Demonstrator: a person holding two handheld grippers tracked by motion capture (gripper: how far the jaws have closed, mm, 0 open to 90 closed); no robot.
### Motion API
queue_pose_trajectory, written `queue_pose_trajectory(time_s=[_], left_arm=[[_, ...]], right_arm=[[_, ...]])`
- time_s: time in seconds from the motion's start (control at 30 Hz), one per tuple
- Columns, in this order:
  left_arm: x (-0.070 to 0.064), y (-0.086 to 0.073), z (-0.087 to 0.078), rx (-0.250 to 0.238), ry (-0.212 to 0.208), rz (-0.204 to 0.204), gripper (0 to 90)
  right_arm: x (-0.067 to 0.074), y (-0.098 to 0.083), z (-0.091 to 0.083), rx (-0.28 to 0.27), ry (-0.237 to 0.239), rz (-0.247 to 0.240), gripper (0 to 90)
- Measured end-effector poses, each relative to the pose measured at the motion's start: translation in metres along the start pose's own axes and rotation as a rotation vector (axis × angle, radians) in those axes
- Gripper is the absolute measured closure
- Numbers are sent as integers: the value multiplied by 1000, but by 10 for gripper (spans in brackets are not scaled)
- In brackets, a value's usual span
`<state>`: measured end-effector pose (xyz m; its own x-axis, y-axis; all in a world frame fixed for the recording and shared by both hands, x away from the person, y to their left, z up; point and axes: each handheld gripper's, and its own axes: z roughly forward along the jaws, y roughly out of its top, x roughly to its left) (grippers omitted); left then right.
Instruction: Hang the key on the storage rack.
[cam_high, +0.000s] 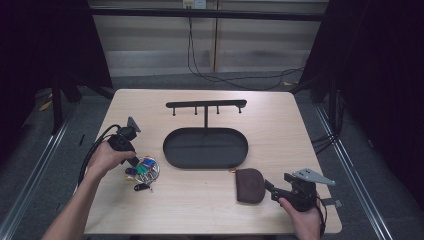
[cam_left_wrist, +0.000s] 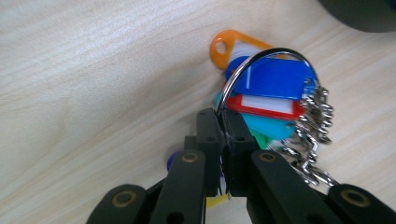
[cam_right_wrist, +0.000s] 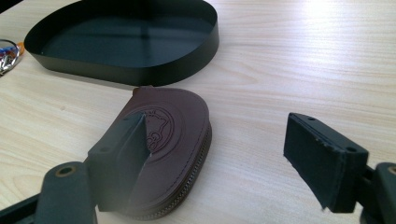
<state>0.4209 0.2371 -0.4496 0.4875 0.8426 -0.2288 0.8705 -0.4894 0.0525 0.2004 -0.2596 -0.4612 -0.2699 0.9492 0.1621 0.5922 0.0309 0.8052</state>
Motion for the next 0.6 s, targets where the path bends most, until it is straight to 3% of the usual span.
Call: queue_pose_trajectory(time_s=[0.3, 0.37, 0.6], left_arm=[[-17, -3, -21, -29, -9, 49, 877], [-23, -4, -27, -30, -5, 75, 877], [-30, -6, -38, -47, -7, 69, 880]], right_arm=[[1, 0, -1, -8, 9, -3, 195], [1, 0, 0, -14, 12, 4, 186], [1, 0, -1, -19, 20, 2, 174]])
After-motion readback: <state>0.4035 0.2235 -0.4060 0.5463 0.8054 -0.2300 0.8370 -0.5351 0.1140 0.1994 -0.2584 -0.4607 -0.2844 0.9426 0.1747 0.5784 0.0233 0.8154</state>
